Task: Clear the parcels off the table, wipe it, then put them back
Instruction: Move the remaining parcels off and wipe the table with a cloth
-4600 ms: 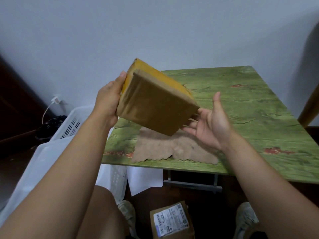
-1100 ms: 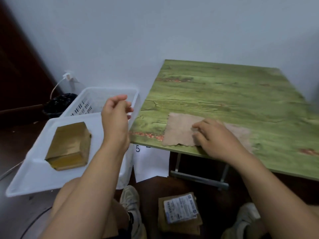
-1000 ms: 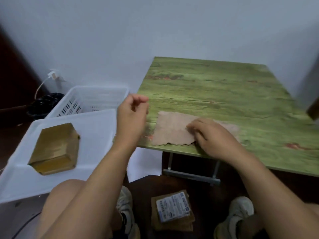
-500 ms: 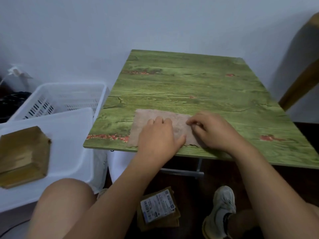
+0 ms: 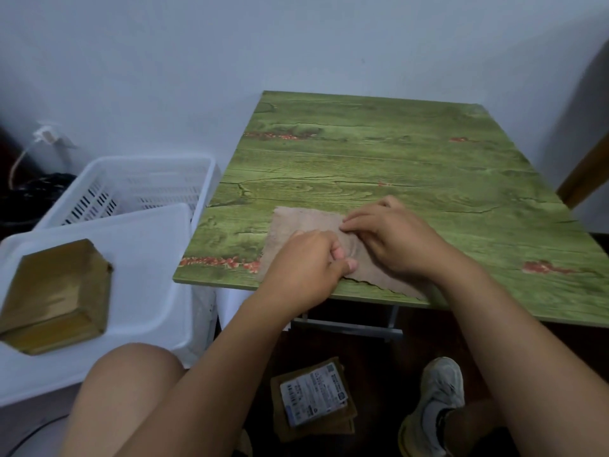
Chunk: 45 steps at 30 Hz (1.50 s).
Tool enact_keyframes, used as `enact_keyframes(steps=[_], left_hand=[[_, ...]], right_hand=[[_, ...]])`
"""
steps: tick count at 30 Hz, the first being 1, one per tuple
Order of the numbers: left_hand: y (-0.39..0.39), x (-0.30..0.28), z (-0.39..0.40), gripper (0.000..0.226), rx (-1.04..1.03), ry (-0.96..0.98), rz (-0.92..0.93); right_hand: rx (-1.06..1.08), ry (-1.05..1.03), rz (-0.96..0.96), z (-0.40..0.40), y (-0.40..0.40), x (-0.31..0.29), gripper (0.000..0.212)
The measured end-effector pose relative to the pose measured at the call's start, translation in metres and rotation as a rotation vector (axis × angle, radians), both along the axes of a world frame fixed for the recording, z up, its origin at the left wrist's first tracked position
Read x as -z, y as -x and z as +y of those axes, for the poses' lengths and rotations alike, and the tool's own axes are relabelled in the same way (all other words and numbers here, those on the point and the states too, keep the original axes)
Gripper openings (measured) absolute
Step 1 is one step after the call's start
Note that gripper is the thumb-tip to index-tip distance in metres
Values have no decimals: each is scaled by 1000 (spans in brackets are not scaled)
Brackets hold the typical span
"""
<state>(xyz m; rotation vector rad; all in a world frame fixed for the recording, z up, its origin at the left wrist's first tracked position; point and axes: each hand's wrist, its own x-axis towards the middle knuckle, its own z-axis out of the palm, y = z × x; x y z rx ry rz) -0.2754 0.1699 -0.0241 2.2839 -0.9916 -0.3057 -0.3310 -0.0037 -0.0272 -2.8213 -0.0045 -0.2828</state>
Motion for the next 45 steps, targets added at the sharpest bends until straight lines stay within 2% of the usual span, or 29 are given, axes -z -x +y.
enact_keyframes(steps=[3, 5, 9, 12, 14, 19, 21, 23, 25, 28, 29, 31, 33, 35, 37, 40, 42, 45], left_hand=[[-6, -6, 5, 19, -53, 117, 75], [-12, -12, 10, 15, -75, 242, 101], [-26, -24, 22, 10, -103, 455, 21], [-33, -33, 23, 12, -139, 490, -87], [-39, -40, 19, 12, -141, 523, -87], [-48, -56, 19, 17, 6, 704, 323], [-52, -54, 20, 17, 7, 670, 424], [-56, -48, 20, 14, -23, 567, 480], [-61, -37, 20, 10, -67, 410, 395], [-67, -20, 21, 18, -132, 83, 5], [-68, -18, 22, 23, -157, 41, -65], [-70, -17, 24, 25, -181, 74, -72], [-74, -16, 28, 24, -220, 114, -66], [-80, -13, 36, 23, -271, 113, -87], [-88, -7, 47, 26, -324, 99, -118], [-103, -1, 68, 34, -450, -21, -171], [-108, -1, 83, 39, -528, -68, -90], [-107, -4, 99, 39, -558, -29, 128]], right_hand=[[6, -2, -15, -5, -2, -3, 14], [4, -96, -49, -8, -2, -8, 6], [-29, -438, -131, -6, 6, -33, 23], [4, -462, -218, -1, 3, -46, 19], [56, -472, -253, 5, -3, -51, 13], [45, -682, -336, 11, -3, -69, 19], [48, -699, -279, 9, -2, -70, 21], [96, -689, -121, 8, -4, -63, 19], [171, -593, 11, 7, -11, -48, 16], [243, -186, 42, 15, -19, -28, 23], [258, -51, 52, 21, -20, -23, 27], [293, 204, 22, 35, -16, -14, 28], [255, 351, -30, 53, -12, -7, 27], [180, 320, 20, 65, -7, -1, 35], [157, 183, 134, 70, -3, 6, 52], [154, 126, 281, 71, 1, 14, 72], [194, 110, 353, 74, -2, 15, 69], [260, 79, 397, 82, -6, 12, 64]])
